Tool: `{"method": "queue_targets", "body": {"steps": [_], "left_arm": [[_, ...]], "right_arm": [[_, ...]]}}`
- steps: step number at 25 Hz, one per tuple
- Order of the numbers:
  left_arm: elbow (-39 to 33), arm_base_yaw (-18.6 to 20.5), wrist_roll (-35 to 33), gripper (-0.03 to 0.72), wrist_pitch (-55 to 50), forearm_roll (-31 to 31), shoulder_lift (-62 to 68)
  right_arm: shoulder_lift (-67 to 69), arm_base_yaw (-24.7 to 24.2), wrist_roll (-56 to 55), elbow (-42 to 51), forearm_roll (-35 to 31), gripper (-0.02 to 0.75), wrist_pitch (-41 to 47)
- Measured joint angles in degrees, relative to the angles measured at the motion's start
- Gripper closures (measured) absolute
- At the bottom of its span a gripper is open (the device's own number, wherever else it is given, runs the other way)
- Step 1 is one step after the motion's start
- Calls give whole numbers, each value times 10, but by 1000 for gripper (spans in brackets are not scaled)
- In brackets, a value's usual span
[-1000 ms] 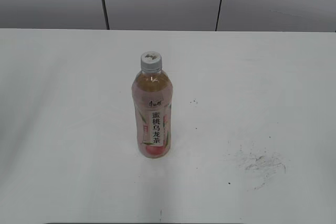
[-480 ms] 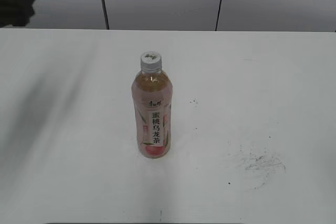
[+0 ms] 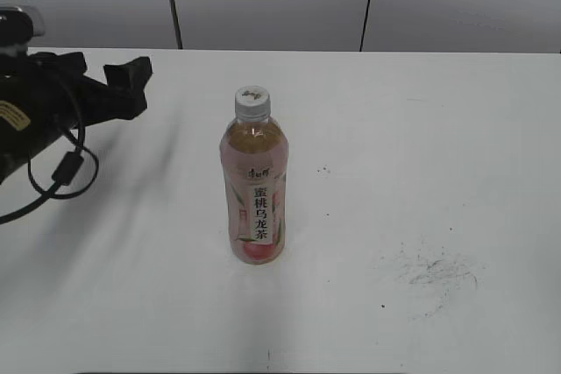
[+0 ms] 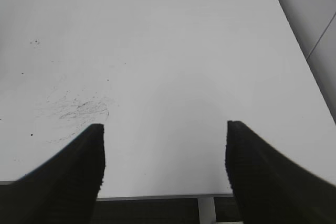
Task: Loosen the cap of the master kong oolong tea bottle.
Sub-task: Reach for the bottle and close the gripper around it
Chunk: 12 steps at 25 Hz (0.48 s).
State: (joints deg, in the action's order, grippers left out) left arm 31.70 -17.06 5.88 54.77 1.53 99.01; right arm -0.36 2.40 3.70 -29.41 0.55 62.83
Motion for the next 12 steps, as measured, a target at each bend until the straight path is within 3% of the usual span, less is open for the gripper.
{"method": "queue_targets", "body": {"steps": [7, 12], "left_arm": [[-115, 0, 43, 125, 131, 82, 2], [-187, 0, 44, 125, 137, 122, 1]], "right_arm": [[0, 0, 0, 0, 0, 202, 0], [0, 0, 0, 0, 0, 202, 0]]}}
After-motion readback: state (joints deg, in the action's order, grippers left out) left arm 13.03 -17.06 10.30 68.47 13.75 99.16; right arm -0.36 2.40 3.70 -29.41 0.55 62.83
